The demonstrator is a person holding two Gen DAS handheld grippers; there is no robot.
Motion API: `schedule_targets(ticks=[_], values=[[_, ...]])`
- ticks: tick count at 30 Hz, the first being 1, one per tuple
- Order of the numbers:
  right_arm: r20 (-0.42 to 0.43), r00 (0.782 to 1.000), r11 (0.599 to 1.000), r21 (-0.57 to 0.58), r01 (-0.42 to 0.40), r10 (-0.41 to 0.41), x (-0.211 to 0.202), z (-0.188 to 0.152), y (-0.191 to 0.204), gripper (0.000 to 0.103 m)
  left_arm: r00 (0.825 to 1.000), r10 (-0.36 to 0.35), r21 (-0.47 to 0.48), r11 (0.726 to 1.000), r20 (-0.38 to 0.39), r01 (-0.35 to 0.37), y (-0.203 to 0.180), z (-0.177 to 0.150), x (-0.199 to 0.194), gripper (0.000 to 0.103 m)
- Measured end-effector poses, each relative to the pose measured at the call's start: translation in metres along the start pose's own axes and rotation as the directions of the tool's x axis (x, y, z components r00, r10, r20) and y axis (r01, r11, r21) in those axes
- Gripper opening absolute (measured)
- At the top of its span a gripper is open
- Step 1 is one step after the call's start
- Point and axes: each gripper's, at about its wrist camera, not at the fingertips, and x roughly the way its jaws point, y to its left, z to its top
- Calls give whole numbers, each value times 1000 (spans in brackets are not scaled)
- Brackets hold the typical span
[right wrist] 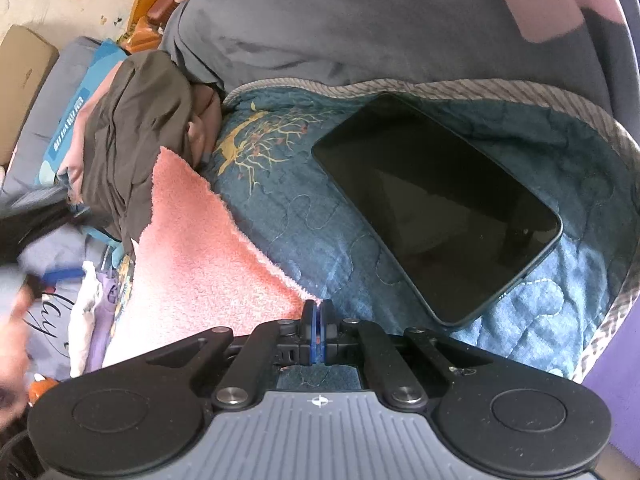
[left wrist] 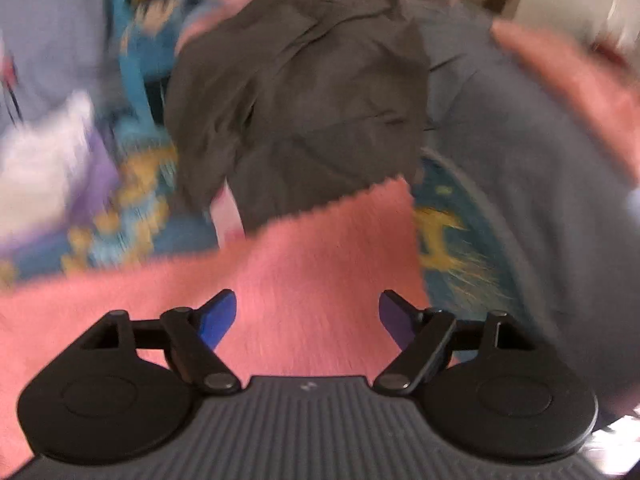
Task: Fold clothes
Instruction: 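Grasp the pink fleece edge with the left tool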
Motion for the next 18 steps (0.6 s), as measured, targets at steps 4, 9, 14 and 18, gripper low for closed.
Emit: schedule_targets(ticks=[4,9,14,18], values=[[-10,1000,1000,7,-8,8,1,2,-2,2,949,289,223,924,127,-311,-100,14,30,82],[-16,1000,1000,-3,-14,14,1,2,-2,1,889,423,299,838,173,-457,-154,23,65,82],[-21,1000,1000,-4,-13,13,2,3,-1,1,872,476,269,830,115,-488,-154,32,86,68],[-27,1000,1000,0,-15,15,3,5,-2,0,859,501,234,827,104,-511,-146,31,92,43]])
